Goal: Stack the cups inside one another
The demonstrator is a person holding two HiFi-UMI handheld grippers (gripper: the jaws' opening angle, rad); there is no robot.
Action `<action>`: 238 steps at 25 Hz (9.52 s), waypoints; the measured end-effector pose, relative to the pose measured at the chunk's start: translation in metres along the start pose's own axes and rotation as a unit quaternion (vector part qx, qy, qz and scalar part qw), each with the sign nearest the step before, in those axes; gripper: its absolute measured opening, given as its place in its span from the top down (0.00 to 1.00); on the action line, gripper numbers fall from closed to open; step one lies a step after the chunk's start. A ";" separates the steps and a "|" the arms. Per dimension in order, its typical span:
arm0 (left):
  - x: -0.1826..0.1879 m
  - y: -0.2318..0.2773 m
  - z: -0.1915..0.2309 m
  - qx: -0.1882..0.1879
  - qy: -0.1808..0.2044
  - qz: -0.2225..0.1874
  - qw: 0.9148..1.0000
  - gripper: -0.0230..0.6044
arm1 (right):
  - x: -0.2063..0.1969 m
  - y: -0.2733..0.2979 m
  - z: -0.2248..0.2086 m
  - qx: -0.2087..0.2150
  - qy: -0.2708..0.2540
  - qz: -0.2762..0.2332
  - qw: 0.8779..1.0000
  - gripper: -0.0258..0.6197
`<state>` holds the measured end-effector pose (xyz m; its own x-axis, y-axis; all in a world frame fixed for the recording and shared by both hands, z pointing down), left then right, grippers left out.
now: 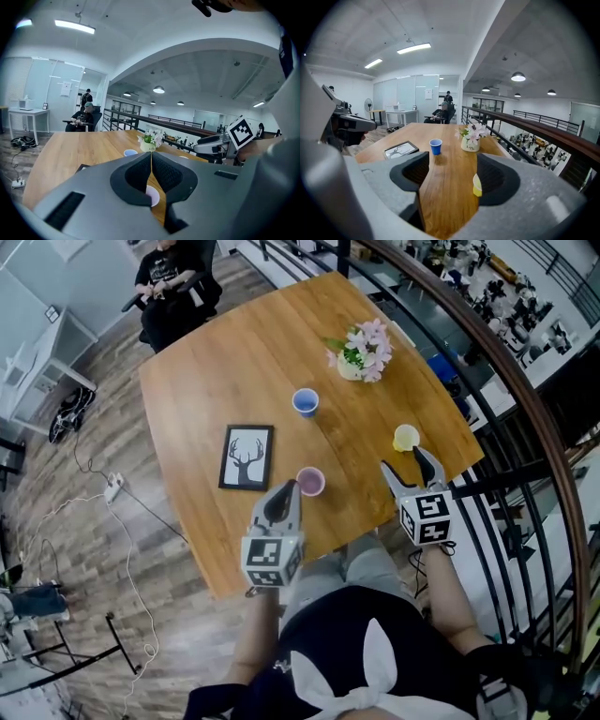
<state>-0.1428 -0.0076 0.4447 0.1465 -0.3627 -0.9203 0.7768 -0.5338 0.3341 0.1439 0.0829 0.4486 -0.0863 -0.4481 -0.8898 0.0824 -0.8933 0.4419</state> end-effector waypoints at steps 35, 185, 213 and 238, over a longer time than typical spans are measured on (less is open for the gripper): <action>0.007 0.065 -0.001 0.074 -0.052 0.043 0.995 0.93 | -0.076 0.111 -0.110 0.088 -0.018 0.179 0.980 0.35; -0.009 0.056 0.075 0.204 -0.142 0.035 0.968 0.93 | 0.080 0.276 0.037 0.334 -0.132 0.049 0.932 0.42; -0.029 -0.001 0.041 0.208 -0.147 0.015 0.967 0.93 | 0.026 0.157 0.101 0.445 -0.170 0.082 0.875 0.38; -0.058 -0.049 0.020 0.228 -0.164 0.029 0.959 0.93 | -0.033 0.150 0.151 0.438 -0.294 0.129 0.839 0.37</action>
<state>-0.2018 0.0242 0.4857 -0.0777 -0.5823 -0.8093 0.4139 -0.7573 0.5051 0.0091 -0.0412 0.5613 -0.6747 -0.3396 -0.6553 -0.5664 -0.3309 0.7547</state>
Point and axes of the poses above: the fingertips, and each gripper's own axes: y forward along the fingers, z to its left, x out of its top, the point moved 10 cm from there along -y, backward along the fingers, and after that the axes turned 3 degrees about -y, right-handed, at the moved point
